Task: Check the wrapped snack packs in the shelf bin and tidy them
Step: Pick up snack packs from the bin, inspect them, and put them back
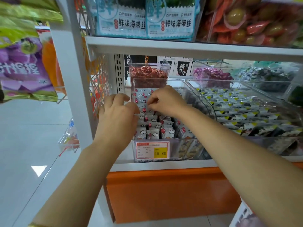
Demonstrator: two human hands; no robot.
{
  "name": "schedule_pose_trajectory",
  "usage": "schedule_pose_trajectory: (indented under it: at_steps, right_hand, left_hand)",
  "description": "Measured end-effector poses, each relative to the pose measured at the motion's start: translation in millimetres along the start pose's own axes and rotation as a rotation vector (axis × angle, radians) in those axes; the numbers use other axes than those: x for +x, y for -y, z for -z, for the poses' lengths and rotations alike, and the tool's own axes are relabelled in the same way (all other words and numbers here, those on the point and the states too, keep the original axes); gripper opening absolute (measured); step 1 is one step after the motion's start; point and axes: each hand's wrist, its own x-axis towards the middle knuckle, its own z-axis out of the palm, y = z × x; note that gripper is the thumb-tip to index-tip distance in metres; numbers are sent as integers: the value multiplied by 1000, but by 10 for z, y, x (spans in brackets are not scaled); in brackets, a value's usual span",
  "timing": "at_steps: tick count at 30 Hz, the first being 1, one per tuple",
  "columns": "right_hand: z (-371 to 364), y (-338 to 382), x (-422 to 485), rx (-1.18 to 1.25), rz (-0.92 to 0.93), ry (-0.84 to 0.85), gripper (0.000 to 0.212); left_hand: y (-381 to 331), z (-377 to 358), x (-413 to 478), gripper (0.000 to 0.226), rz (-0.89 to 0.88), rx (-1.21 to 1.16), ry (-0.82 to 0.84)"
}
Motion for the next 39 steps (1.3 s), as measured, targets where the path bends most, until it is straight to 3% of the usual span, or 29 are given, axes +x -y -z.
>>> schedule_pose_trajectory:
  at_steps: [4,7,12,16,19,23,27,31,39]
  right_hand:
    - [-57,34,45,-156,48,1,9]
    - [33,68,-15,138,9,-101,12]
    - [306,59,-382,514,-57,-496,12]
    - [359,-15,-810,831,-221,-635,7]
    - [353,-74,-1074,1161,-312,-604,10]
    - [336,-120,-1239,1449,-397,-524,14]
    - [330,-158,-1328,1576,-423,-414,9]
    - [340,-185,-1382,1587,-436,-357,20]
    - [338,-230,-1390,1745,-473,-367,22]
  left_hand:
    - [2,13,-11,26,1,-12,1]
    - [-14,29,-8,24,-4,-46,-26]
    - [-58,67,-2,22,-44,-173,-183]
    - [-211,64,-31,36,-7,-421,-107]
    - [-299,32,-69,44,41,-539,2]
    - [-363,52,-94,17,111,-798,111]
    - [-385,50,-107,11,295,-1104,190]
    - [-388,43,-94,7,421,-1272,164]
    - [-412,20,-93,6,398,-1400,222]
